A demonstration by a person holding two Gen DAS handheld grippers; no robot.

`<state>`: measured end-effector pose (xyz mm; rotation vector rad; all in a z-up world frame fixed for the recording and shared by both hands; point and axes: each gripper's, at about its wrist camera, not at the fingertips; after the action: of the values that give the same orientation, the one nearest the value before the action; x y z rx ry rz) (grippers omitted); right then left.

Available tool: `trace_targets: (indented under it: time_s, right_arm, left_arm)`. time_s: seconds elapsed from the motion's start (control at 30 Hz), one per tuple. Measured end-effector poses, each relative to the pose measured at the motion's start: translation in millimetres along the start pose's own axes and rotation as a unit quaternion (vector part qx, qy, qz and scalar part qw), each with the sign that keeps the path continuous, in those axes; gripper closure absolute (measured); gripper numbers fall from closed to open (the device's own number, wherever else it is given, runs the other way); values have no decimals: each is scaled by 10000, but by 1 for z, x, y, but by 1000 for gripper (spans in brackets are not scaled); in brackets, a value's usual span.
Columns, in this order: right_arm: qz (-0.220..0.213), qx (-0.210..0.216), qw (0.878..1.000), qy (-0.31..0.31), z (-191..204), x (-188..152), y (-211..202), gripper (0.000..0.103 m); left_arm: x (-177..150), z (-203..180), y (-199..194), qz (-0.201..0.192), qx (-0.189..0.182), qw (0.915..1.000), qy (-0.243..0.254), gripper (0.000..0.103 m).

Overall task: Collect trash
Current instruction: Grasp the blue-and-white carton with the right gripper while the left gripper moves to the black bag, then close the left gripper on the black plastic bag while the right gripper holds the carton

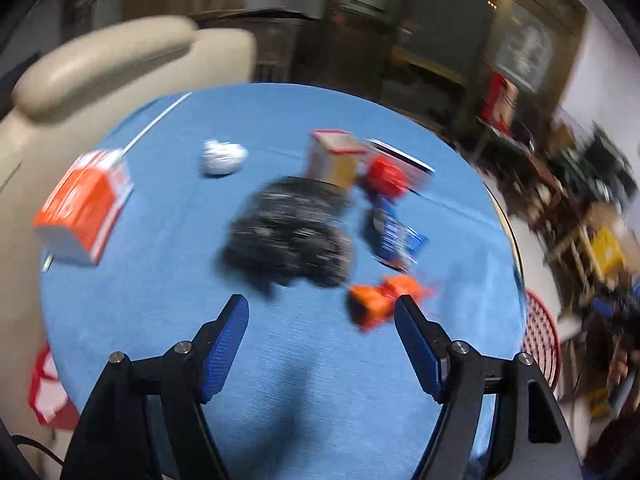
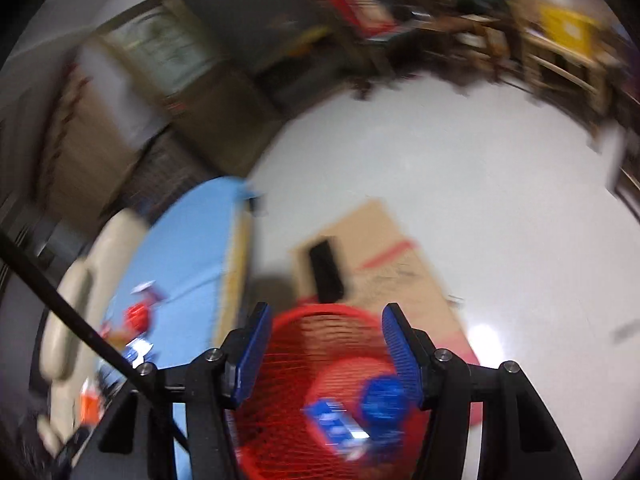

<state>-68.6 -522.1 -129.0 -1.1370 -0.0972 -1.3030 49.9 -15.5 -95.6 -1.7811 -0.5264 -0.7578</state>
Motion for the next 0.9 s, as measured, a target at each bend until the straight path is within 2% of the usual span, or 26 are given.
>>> trace_targets:
  time_s: [0.07,0.1,0.17,0.33,0.47,0.6,0.83,0.9]
  right_arm:
    - [248,462,9979,-374,41,-6,10,41]
    - [493,779,9938,-614,70,-15,21,41]
    - [842,1156,9853,-937,113,-32,39,41]
    - [1390,1724,9610,-1656,208,-68,85,41]
    - [1682,1832,9418,-2263,271,-94,122,41]
    - [1860,1781,9284,-2679,314,-123,154,43]
    - [1881,1473,9244,-2974,340,-146,199,43]
    - [1939,1416,9208,-3074,343,-151,207,46]
  left_arm:
    - [5,16,4,3,-37,9995,-304,27]
    - [8,22,7,16,-43,9991,-432,27]
    - [13,27,14,42,11,9987,-504,27]
    - [33,38,39,62,3,9977,-681,27]
    - [53,53,63,125,-120,9962,-849,27]
    - [59,58,84,291,-368,9937,-1021,27]
    - [56,56,112,493,-666,9901,-1136,27]
    - [54,52,117,508,-694,9906,-1064,31]
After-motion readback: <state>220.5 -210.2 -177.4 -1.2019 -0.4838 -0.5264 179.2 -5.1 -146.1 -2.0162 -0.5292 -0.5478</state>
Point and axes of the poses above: each gripper's, at about its wrist camera, not at the fingertips, and y roughly the way its jaws point, z to its left, x to its top, and after that the axes turned 6 degrees about -z, right-handed
